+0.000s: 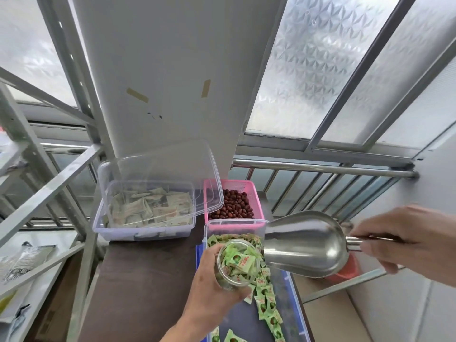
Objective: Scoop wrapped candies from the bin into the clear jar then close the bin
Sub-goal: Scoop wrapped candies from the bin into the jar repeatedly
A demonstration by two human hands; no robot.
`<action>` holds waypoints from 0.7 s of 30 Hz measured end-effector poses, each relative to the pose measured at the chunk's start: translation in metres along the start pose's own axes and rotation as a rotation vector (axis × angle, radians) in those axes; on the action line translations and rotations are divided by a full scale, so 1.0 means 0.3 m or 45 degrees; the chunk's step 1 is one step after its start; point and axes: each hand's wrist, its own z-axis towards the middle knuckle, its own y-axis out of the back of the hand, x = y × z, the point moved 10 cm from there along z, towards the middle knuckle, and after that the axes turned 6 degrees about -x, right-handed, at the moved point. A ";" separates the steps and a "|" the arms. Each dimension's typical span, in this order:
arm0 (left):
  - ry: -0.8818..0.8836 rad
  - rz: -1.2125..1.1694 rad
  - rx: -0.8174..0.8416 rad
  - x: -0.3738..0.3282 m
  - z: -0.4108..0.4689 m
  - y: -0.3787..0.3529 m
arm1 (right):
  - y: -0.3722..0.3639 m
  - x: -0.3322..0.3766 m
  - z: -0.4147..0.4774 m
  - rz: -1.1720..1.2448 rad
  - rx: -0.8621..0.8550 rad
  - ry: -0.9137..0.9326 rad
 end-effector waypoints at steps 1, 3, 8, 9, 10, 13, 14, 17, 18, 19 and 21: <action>0.003 -0.017 -0.006 0.000 0.000 0.005 | -0.007 -0.015 -0.013 0.045 -0.009 -0.015; 0.018 -0.053 -0.008 -0.003 -0.003 0.007 | -0.047 -0.011 -0.010 0.107 0.017 -0.041; 0.002 -0.117 0.016 -0.028 -0.005 -0.005 | -0.177 0.110 0.052 0.223 0.167 0.001; 0.001 -0.130 0.015 -0.029 -0.005 -0.004 | -0.175 0.103 0.048 0.240 0.175 -0.021; -0.002 -0.142 0.016 -0.029 -0.004 -0.002 | -0.166 0.091 0.038 0.253 0.177 -0.045; -0.021 -0.142 0.009 -0.033 -0.003 -0.001 | -0.139 0.073 0.020 0.257 0.128 -0.041; -0.027 -0.139 0.001 -0.034 -0.004 -0.001 | -0.143 0.081 0.027 0.257 0.116 -0.020; -0.054 -0.105 -0.015 -0.037 -0.006 -0.007 | -0.174 0.072 0.039 0.260 0.148 -0.006; -0.055 -0.097 -0.024 -0.035 -0.007 -0.004 | -0.172 0.048 0.031 0.289 0.148 -0.014; -0.050 -0.089 -0.039 -0.029 -0.008 0.005 | -0.164 0.019 0.019 0.347 0.131 -0.027; -0.030 -0.071 -0.084 -0.010 -0.010 0.035 | -0.169 -0.060 -0.003 0.541 0.068 -0.113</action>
